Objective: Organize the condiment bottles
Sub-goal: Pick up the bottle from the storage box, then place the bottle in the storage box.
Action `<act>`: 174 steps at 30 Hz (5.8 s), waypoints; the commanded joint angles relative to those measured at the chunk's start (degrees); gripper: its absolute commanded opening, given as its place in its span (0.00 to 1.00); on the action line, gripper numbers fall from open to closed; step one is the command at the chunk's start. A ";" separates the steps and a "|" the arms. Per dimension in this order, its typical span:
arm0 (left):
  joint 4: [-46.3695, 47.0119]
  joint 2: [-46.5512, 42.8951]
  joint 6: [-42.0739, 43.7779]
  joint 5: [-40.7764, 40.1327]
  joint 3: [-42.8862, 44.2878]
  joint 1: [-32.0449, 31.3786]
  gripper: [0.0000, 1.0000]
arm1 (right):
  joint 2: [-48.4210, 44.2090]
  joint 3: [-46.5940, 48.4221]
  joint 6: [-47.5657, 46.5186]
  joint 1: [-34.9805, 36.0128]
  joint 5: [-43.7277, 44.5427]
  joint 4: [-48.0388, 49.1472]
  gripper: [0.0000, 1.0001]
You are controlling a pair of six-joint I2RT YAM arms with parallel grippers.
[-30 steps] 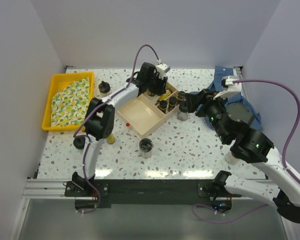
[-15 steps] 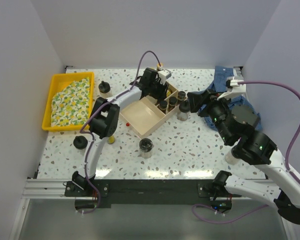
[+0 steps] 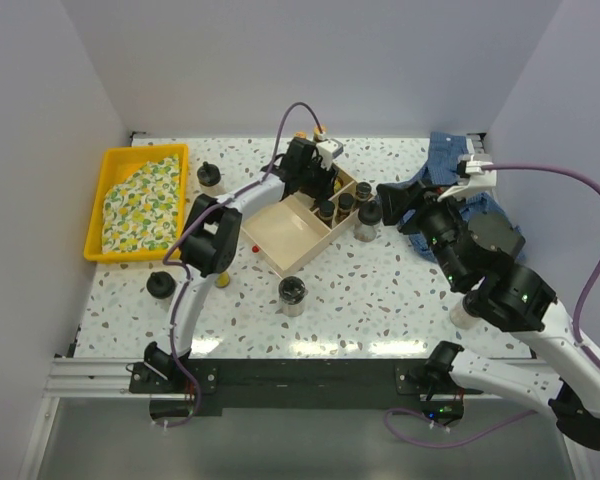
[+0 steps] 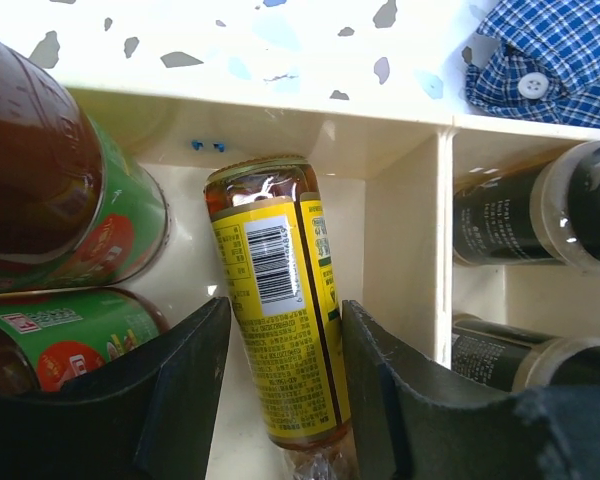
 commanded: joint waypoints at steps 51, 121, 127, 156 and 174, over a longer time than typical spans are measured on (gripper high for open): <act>-7.00 -0.35 3.48 -1.64 -0.07 -1.03 0.00 | -4.88 -2.43 -0.03 -0.07 1.62 5.97 0.59; -20.61 -32.69 -1.18 11.01 -3.84 -0.94 0.00 | 4.43 -7.43 -14.39 -0.68 -0.92 12.19 0.80; -27.20 -40.95 -2.58 12.42 -9.65 -1.03 0.00 | 5.93 -11.03 -46.53 -0.86 -20.78 15.63 0.84; -32.49 -47.29 -4.17 21.29 -15.89 -0.94 0.00 | 22.71 -20.01 -103.74 -0.86 -31.61 33.38 0.69; -33.81 -45.01 -9.96 10.07 -5.19 -0.15 0.81 | 21.40 -23.70 -96.36 -0.86 -32.92 39.64 0.00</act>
